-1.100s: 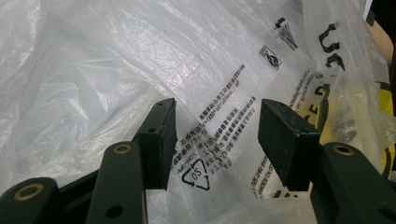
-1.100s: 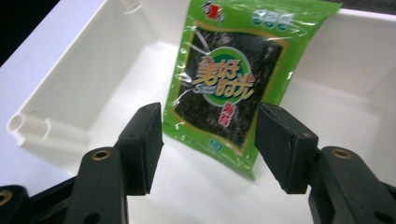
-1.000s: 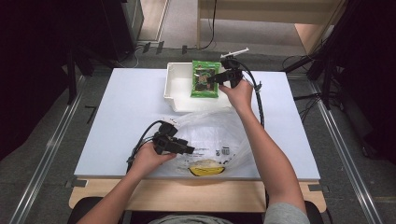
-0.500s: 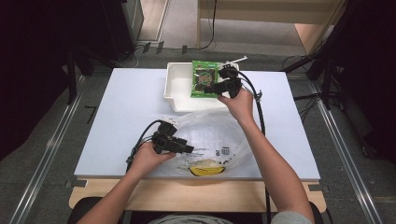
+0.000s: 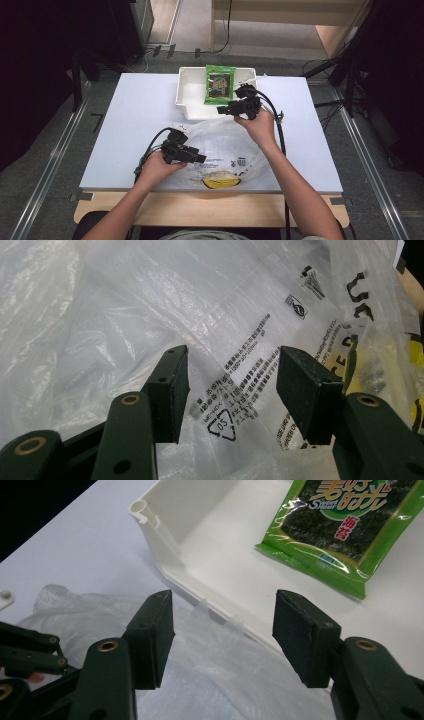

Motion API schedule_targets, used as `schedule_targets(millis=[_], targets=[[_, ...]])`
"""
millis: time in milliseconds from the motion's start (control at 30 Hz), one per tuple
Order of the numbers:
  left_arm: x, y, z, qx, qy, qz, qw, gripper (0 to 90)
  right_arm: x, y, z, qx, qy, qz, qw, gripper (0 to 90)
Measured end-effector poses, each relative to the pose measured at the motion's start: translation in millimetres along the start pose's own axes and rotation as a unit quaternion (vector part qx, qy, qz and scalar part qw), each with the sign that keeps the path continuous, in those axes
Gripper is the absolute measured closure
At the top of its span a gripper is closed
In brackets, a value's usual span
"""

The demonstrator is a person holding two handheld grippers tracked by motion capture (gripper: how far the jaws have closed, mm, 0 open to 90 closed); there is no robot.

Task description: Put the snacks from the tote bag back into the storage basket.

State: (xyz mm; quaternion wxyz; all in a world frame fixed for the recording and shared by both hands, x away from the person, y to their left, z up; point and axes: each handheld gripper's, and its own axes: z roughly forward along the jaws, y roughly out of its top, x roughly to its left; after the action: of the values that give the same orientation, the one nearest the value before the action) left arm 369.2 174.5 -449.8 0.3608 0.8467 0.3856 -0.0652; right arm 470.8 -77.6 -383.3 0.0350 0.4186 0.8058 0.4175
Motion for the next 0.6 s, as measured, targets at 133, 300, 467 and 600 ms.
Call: schedule_targets(millis=[133, 300, 467, 600], targets=[[1.6, -0.1, -1.2, -0.001, 0.001, -0.002, 1.0, 47.8, 5.4, -8.7, -2.7, -0.002, 0.004, -0.007, 1.0, 42.7], [1.6, -0.1, -1.3, 0.0, 0.001, -0.001, 1.0, 47.8, 11.1, -19.7, -5.5, 0.0, 0.01, -0.012, 0.9999, 42.3], [2.2, -0.1, -1.7, -0.002, 0.002, -0.002, 1.0, 47.8, 14.7, -32.0, -9.2, -0.008, 0.016, -0.018, 0.9997, 42.0], [3.0, -0.2, -2.3, 0.0, 0.002, -0.002, 1.0, 47.7, 17.6, -43.8, -12.9, -0.01, 0.019, -0.02, 0.9996, 42.4]])
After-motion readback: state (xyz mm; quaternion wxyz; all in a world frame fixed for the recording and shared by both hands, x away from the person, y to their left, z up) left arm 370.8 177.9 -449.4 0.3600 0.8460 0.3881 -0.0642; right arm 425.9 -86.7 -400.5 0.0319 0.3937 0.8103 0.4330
